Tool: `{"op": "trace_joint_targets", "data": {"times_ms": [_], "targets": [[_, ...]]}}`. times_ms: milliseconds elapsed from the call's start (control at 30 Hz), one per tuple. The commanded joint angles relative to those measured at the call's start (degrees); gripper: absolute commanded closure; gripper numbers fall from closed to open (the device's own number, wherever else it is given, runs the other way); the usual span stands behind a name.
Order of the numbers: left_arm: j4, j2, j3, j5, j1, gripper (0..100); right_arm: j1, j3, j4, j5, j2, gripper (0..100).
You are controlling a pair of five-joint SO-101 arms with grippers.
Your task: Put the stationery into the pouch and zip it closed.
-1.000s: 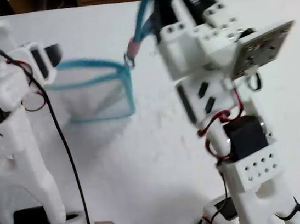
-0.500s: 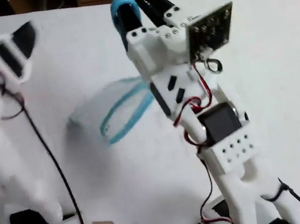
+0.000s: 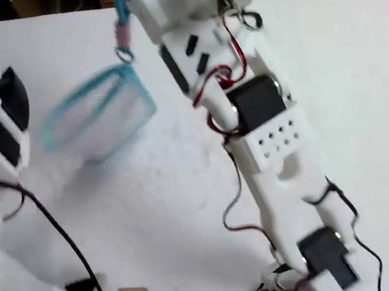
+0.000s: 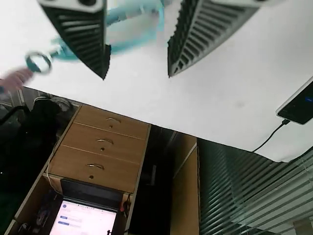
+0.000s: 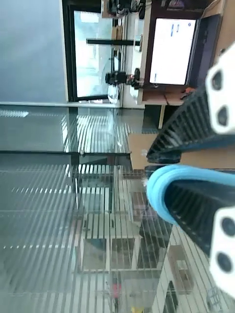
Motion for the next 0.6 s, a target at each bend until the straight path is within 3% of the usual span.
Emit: {"op": "trace_joint_targets", "data": {"times_ms": [0, 167, 400, 567], "targets": [[-0.09, -6.11, 3.43, 1.49, 0.40, 80, -0.75, -16.53, 4.09, -0.26, 4.70, 98.1], [-0.09, -15.34, 10.99, 4.48, 2.68, 80, -3.38, -30.86, 10.68, 3.34, 12.88, 98.1], [-0.70, -25.45, 31.21, 2.81, 27.30, 80, -4.18, -38.07, 12.26, 5.36, 18.33, 98.1], [-7.21, -24.75, 49.49, -4.48, 32.31, 80, -4.18, -38.15, 12.88, 5.45, 18.33, 98.1]]}}
